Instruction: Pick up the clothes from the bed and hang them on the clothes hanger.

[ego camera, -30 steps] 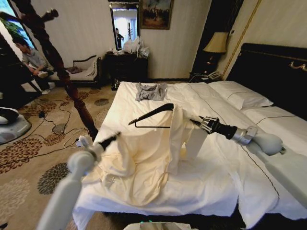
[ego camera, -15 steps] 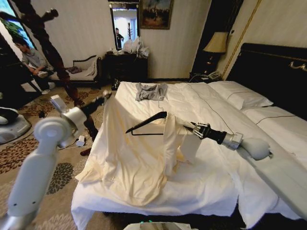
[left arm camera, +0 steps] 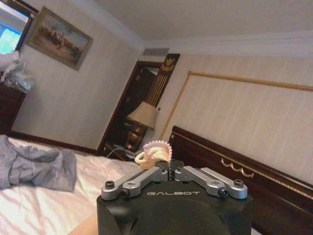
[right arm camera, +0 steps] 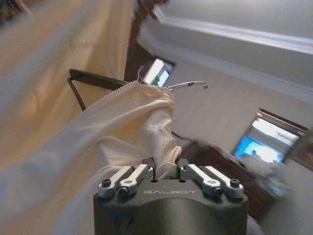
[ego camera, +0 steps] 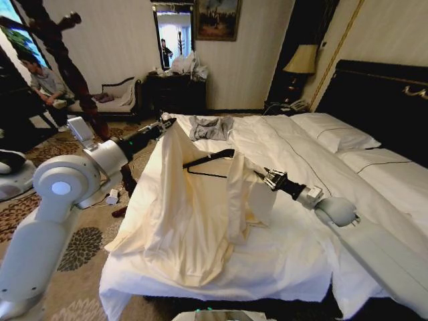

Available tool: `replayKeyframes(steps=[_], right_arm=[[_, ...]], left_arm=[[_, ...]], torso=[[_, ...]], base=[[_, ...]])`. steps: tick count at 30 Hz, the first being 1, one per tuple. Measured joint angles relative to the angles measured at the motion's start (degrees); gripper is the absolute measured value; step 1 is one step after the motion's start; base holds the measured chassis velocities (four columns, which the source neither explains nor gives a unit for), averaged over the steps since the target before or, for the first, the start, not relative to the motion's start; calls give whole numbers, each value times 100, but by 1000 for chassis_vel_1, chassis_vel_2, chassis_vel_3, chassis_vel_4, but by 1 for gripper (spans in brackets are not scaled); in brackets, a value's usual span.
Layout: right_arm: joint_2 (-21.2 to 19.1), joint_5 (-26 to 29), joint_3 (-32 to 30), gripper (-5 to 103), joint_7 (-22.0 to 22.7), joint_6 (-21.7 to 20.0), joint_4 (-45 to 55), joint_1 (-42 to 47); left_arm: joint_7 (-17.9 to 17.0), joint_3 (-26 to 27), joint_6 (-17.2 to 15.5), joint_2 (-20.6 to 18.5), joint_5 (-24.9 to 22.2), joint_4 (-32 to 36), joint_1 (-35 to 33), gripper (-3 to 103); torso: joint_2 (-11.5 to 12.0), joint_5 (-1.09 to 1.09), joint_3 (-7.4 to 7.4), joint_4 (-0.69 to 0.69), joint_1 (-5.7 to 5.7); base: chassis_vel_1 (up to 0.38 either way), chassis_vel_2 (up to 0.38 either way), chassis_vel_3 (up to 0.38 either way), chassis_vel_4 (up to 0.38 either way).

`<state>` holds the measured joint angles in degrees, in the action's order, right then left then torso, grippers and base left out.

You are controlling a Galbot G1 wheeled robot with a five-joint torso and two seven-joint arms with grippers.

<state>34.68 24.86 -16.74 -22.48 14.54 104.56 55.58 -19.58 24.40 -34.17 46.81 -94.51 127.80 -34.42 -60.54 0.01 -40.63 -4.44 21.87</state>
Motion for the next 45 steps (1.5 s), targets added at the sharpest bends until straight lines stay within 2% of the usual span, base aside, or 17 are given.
replayKeyframes(steps=[7,12,16,21,28,33,34,35,37,39,43,45], right_arm=[[248,152,601,18,-344,184,35,-375],[419,-267,920,18,-359,254,-241,-615],[601,-792,1093,18,-185,302,-545,-722],[706,-949,1249,18,-182,473,-718,-879],[938,-329,1681,18,-282,804,-794,-1417],[1031,227,1842,18,-488,949,-727,-1683],[1043,300,1849,18,-505,964,-715,-1700],[1043,300,1849,18,-505,964,-715,-1700],[1057,410,1843,18,-531,1020,-697,-1699],[1056,429,1817,18,-538,1045,-693,-1678],[1037,674,1661,18,-548,1048,-676,-1591],[1031,762,1626,18,-542,1029,-669,-1584]], left_arm=[[149,-491,11,-19,310,-272,154,1],[163,-706,14,-59,334,-409,377,1],[222,-800,11,-110,258,-441,600,1],[361,-951,-9,-205,266,-454,720,1],[620,-1564,-73,-274,569,-349,703,1],[606,-1893,-119,-247,905,-315,635,0],[595,-1904,-159,-240,918,-283,613,6],[595,-1904,-159,-240,918,-283,613,6],[528,-1881,-253,-243,902,-160,565,17],[494,-1834,-298,-266,867,-81,528,17],[552,-1427,-498,-533,697,420,151,39],[592,-1341,-512,-611,681,536,47,39]], torso=[[0,-1,0,-1,0],[0,0,-1,-1,1],[0,-1,0,-2,0],[0,-1,0,-2,1],[0,-1,0,0,0],[0,0,-1,0,1],[0,0,-1,-1,1],[0,0,-1,-1,1],[0,-1,0,-2,1],[0,-1,0,-2,1],[0,-1,0,-2,1],[0,-2,0,-1,1]], base=[[0,0,0,0],[0,0,0,0],[0,0,0,0],[0,0,0,0],[0,0,0,0],[0,0,0,0],[0,0,0,0],[0,0,0,0],[0,0,0,0],[0,0,0,0],[0,0,0,0],[0,0,0,0]])
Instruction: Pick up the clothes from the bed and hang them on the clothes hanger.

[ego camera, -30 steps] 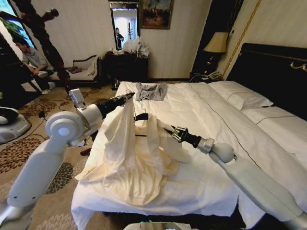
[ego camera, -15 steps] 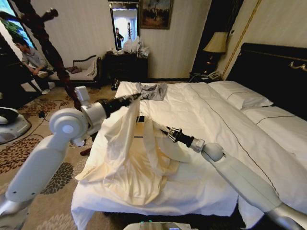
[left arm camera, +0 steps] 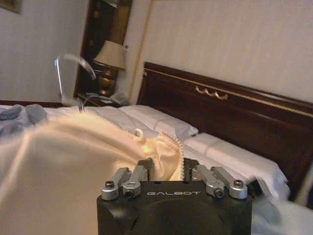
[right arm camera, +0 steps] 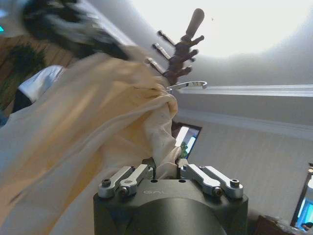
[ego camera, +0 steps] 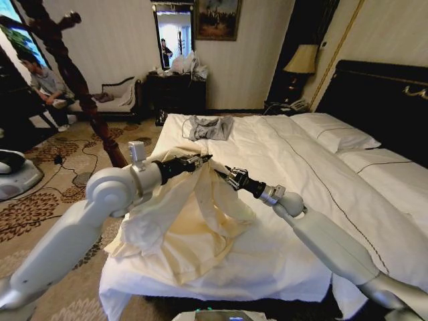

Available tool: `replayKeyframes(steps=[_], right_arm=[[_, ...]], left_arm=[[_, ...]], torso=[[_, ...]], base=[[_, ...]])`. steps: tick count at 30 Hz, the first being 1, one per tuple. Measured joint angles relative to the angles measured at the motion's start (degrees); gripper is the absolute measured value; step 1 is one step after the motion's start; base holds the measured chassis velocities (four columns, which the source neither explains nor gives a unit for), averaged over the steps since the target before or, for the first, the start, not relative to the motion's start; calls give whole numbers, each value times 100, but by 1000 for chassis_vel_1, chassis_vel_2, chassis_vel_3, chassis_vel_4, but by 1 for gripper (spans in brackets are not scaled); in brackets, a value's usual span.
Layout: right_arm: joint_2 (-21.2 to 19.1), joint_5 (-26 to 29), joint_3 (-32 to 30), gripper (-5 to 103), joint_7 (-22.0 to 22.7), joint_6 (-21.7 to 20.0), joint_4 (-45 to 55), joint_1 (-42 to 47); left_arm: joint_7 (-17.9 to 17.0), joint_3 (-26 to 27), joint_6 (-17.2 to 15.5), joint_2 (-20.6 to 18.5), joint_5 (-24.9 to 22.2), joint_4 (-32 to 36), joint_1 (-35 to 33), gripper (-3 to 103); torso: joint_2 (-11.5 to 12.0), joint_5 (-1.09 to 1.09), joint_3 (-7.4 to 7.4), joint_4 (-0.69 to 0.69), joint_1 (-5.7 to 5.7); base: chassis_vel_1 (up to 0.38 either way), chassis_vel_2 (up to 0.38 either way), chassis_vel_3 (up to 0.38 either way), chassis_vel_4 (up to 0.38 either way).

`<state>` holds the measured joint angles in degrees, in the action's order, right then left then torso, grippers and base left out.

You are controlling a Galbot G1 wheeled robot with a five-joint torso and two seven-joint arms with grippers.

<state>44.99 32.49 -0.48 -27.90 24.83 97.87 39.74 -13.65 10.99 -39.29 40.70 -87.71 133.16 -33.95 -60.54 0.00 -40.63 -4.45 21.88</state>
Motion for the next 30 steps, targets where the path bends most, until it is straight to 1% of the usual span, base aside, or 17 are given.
replayKeyframes(steps=[3,4,5,7,9,11,12,13,15,17,18,19,20,21,22,27,30], right_arm=[[-32,340,-175,18,17,-65,0,20],[-32,340,-175,18,17,-65,0,20],[-70,439,-260,18,17,-80,10,73],[-152,558,-450,18,19,-102,55,210],[-171,562,-517,18,23,-99,59,249],[-181,477,-610,18,44,12,25,335],[-181,477,-610,18,44,12,25,335],[-169,409,-637,18,48,90,-20,364],[-114,227,-704,18,47,302,-162,425],[-79,69,-784,18,11,498,-267,487],[-79,69,-784,18,11,498,-267,487],[-84,-15,-880,18,-33,614,-289,570],[-102,-78,-973,18,-59,714,-289,672],[-122,-156,-1045,18,-83,825,-287,749],[-132,-231,-1092,18,-98,908,-279,789],[-143,-391,-1184,18,-112,1055,-205,829],[-139,-491,-1190,18,-120,1115,-165,807]], left_arm=[[188,366,-11,-365,-25,459,-474,55],[188,366,-11,-365,-25,459,-474,55],[252,463,12,-470,-28,586,-590,61],[321,640,111,-599,-33,758,-700,72],[332,770,184,-651,-32,833,-748,72],[325,1220,336,-754,-68,936,-811,82],[325,1220,336,-754,-68,936,-811,82],[298,1441,380,-796,-122,940,-842,88],[259,2143,432,-941,-347,896,-1031,97],[254,2743,439,-1097,-526,808,-1286,99],[254,2743,439,-1097,-526,808,-1286,99],[245,3048,432,-1213,-647,687,-1393,100],[213,3167,412,-1302,-715,575,-1428,100],[160,3247,370,-1406,-754,456,-1463,100],[115,3291,306,-1519,-766,342,-1504,100],[9,3134,124,-1829,-697,16,-1532,100],[234,2759,41,-2059,-718,-137,-1432,100]], torso=[[0,0,0,1,0],[0,0,0,1,0],[0,1,1,5,0],[0,1,1,-2,0],[-1,1,1,-4,0],[0,-1,1,-1,-1],[0,-1,1,-1,-1],[0,0,1,0,0],[0,2,0,-1,0],[0,-1,0,2,0],[0,-1,0,2,0],[0,-1,0,5,0],[0,2,1,4,-1],[-1,2,1,-2,-1],[-1,2,0,-4,-1],[0,0,0,1,0],[0,3,0,1,0]], base=[[0,0,0,0],[0,0,0,0],[0,0,0,0],[0,0,0,0],[0,0,0,0],[0,0,0,0],[0,0,0,0],[0,0,0,0],[0,0,0,0],[0,0,0,0],[0,0,0,0],[0,0,0,0],[0,0,0,0],[0,0,0,0],[0,0,0,0],[0,0,0,0],[0,0,0,0]])
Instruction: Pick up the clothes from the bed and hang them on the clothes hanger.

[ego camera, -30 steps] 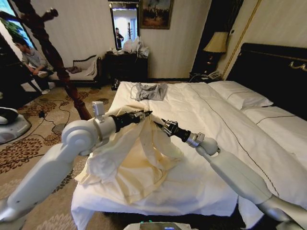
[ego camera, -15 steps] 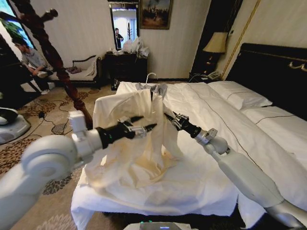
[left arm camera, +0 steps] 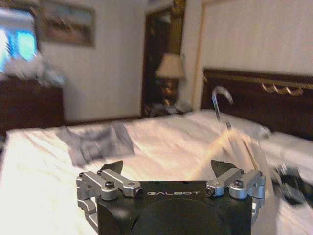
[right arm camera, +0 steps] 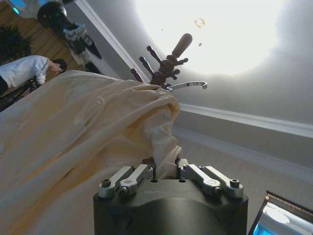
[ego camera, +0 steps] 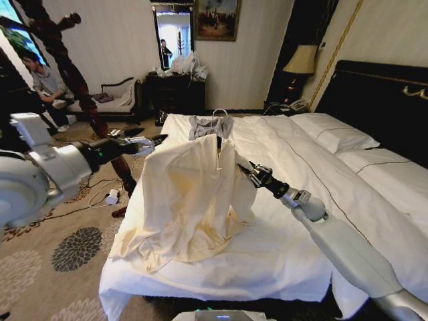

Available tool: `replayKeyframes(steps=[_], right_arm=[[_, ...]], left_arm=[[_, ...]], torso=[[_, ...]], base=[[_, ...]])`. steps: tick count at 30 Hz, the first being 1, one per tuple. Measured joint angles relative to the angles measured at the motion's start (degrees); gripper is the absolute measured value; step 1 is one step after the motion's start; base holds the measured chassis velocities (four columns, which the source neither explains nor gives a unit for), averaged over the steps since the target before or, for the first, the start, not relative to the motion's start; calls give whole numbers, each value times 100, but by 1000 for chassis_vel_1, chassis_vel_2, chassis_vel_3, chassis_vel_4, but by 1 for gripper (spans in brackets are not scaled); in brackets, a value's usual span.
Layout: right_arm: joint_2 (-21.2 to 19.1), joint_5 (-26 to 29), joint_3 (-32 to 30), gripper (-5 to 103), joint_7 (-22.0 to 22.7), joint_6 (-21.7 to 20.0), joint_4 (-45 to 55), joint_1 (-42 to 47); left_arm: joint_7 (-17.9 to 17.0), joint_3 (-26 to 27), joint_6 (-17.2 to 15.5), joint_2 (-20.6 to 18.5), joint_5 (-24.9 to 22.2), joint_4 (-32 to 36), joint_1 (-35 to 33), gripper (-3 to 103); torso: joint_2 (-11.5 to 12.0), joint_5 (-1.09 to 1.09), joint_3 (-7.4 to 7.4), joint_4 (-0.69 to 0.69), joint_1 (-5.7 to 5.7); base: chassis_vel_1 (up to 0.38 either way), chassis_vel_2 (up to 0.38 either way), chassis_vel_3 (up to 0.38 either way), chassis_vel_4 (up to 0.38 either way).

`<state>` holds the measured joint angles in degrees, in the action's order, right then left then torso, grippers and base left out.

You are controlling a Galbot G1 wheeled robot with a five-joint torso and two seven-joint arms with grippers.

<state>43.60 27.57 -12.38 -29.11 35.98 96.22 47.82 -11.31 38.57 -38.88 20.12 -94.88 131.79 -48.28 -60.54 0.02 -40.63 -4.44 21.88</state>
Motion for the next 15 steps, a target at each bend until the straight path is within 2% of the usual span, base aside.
replayKeyframes(steps=[2,4,7,13,14,15], right_arm=[[1,-18,-1,18,0,8,11,-5],[-2,-139,-24,18,0,62,72,-3],[-30,-344,-70,18,8,171,129,31],[-41,-634,-76,18,38,346,122,35],[-41,-700,-78,18,67,379,119,33],[-41,-759,-81,18,114,407,119,33]], left_arm=[[60,-86,-14,-42,-14,-16,27,100],[242,-479,-46,-174,-13,-40,145,100],[310,-759,-61,-215,-16,1,186,100],[351,-839,-74,-162,-118,12,148,100],[396,-852,-77,-147,-153,13,134,103],[449,-870,-80,-136,-170,21,119,101]], torso=[[0,0,0,0,0],[0,-4,0,-1,0],[0,-1,0,-2,0],[0,-2,0,-1,0],[0,-2,0,-2,0],[0,-2,0,-1,0]], base=[[0,0,0,0],[0,0,0,0],[0,0,0,0],[0,0,0,0],[0,0,0,0],[0,0,0,0]])
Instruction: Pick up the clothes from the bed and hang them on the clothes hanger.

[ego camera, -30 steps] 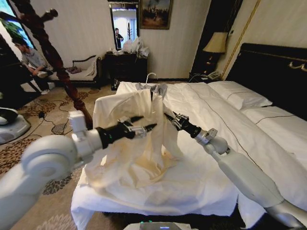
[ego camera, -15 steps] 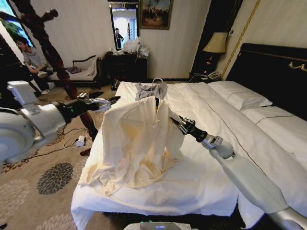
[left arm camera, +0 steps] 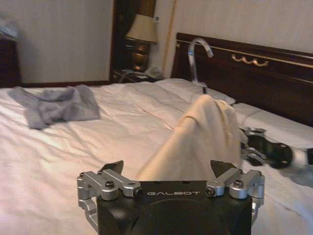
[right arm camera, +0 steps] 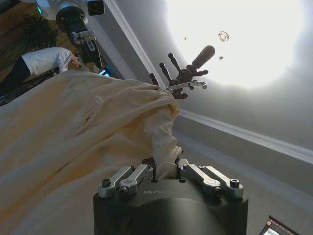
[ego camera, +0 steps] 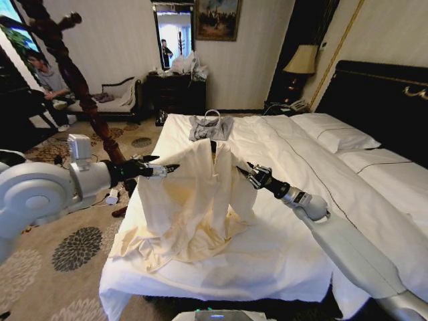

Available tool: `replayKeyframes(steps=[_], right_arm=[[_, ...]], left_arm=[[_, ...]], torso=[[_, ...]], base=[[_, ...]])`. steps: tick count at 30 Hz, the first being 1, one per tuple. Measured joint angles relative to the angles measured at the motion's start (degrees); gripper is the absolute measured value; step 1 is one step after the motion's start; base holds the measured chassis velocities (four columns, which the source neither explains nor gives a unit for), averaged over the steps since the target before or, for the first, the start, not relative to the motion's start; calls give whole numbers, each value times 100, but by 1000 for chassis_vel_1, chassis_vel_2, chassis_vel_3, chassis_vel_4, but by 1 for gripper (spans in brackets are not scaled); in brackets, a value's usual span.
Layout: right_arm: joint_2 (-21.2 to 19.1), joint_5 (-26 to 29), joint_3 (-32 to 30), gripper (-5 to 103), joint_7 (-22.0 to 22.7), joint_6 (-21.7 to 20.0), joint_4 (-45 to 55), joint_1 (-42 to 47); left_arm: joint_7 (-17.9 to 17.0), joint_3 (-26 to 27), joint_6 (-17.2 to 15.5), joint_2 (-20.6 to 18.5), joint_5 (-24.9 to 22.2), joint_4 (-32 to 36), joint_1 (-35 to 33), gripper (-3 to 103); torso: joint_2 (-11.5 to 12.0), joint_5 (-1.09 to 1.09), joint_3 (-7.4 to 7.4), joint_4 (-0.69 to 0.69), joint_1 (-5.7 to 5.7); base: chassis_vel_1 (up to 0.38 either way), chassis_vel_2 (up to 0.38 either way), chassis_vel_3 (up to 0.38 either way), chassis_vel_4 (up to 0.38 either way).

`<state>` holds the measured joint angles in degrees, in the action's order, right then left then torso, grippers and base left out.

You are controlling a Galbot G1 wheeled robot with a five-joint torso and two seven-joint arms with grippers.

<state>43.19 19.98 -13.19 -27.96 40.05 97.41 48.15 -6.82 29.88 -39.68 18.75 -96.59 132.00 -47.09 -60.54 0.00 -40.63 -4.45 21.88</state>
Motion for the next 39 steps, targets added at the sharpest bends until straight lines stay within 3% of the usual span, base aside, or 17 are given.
replayKeyframes(steps=[7,9,15,16,18,20,23,27,29,33,36,39], right_arm=[[3,-272,-79,18,175,101,16,-14],[-13,-286,-114,18,235,108,76,-34],[-22,-245,-125,20,393,62,127,-62],[-22,-184,-124,21,409,43,133,-73],[-24,-142,-121,21,411,30,143,-74],[-26,-70,-82,21,364,13,236,-72],[-62,152,-84,22,358,-68,303,-55],[-99,577,-116,43,368,-311,449,-37],[-101,637,-126,43,387,-357,475,-35],[-91,781,-261,65,511,-498,508,44],[-85,855,-361,70,547,-558,509,107],[-72,900,-576,86,684,-617,493,245]], left_arm=[[189,-89,4,83,-41,81,-109,89],[272,-137,16,159,-55,120,-148,74],[400,-208,94,272,115,127,-180,57],[518,-251,168,300,277,112,-216,46],[570,-260,201,311,339,108,-230,46],[781,-317,290,339,425,144,-266,35],[956,-342,357,369,562,143,-303,28],[1009,-348,422,431,674,136,-324,19],[1005,-352,423,450,706,131,-328,18],[1013,-353,438,506,844,82,-371,18],[1013,-336,455,512,927,38,-391,18],[1017,-293,533,475,1226,-147,-394,18]], torso=[[0,0,0,0,0],[0,0,0,1,0],[0,0,0,-1,0],[0,0,0,0,0],[0,0,0,0,0],[1,-3,0,-1,0],[0,0,0,0,0],[0,-1,0,-1,0],[0,0,0,1,0],[0,0,1,1,0],[0,0,1,-1,0],[0,0,0,0,0]], base=[[0,0,0,0],[0,0,0,0],[0,0,0,0],[0,0,0,0],[0,0,0,0],[0,0,0,0],[0,0,0,0],[0,0,0,0],[0,0,0,0],[0,0,0,0],[0,0,0,0],[0,0,0,0]])
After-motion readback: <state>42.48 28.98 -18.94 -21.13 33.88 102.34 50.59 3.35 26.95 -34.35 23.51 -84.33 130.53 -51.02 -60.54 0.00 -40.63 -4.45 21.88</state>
